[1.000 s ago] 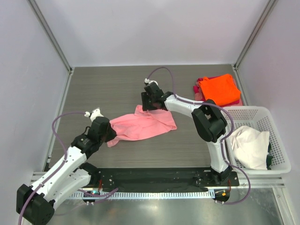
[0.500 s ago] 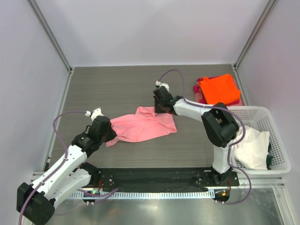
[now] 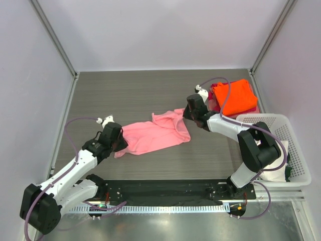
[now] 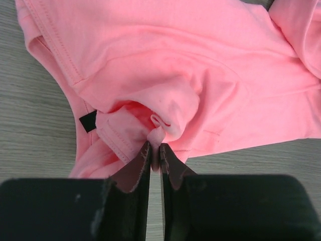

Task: Fold and stack the t-shirts
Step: Flatten the tshirt out

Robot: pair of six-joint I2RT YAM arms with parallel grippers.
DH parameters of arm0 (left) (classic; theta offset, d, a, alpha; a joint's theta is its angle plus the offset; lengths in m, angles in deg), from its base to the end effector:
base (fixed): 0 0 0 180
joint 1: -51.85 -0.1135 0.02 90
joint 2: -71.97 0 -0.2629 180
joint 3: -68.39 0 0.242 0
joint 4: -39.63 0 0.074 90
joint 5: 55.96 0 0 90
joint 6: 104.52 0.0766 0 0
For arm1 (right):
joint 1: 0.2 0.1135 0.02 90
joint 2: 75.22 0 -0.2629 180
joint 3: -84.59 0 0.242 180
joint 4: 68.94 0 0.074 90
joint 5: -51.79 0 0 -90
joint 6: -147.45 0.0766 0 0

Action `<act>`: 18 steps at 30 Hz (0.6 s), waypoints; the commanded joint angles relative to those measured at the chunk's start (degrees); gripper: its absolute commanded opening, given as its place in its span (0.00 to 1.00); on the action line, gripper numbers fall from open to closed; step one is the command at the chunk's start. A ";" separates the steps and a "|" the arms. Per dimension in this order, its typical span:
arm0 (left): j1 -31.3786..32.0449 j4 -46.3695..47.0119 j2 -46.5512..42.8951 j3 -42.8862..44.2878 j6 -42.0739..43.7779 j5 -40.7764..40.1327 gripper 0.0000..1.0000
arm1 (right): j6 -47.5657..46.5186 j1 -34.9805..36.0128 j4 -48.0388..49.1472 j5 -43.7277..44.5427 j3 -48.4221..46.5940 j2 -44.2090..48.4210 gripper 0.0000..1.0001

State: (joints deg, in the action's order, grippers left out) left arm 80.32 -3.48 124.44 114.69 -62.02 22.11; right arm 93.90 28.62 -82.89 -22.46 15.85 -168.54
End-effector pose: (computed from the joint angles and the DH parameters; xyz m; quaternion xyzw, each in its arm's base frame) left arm 0.1813 -0.0803 0.1831 -0.1898 0.9136 -0.1362 0.3327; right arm 0.3349 0.1606 0.1833 0.1187 0.8864 0.1280 0.4288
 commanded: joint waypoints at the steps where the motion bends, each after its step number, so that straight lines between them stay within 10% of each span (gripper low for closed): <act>1: -0.17 3.35 0.88 0.66 0.92 0.59 0.13 | 1.52 0.27 4.78 1.75 0.34 1.47 0.01; 8: -0.17 3.26 1.41 1.36 1.54 -0.03 0.35 | 1.08 0.27 5.22 1.48 0.60 1.65 0.01; 14: -0.17 3.26 1.67 2.33 2.42 -0.56 0.13 | 0.64 0.19 5.92 1.04 1.04 2.09 0.01; 18: -0.17 2.13 2.37 3.74 3.38 -0.03 0.17 | 0.56 0.19 6.01 0.95 1.04 1.91 0.01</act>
State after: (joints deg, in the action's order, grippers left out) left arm 80.32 -2.10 126.36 115.24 -60.27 22.05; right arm 94.49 28.68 -80.14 -22.51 16.85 -168.54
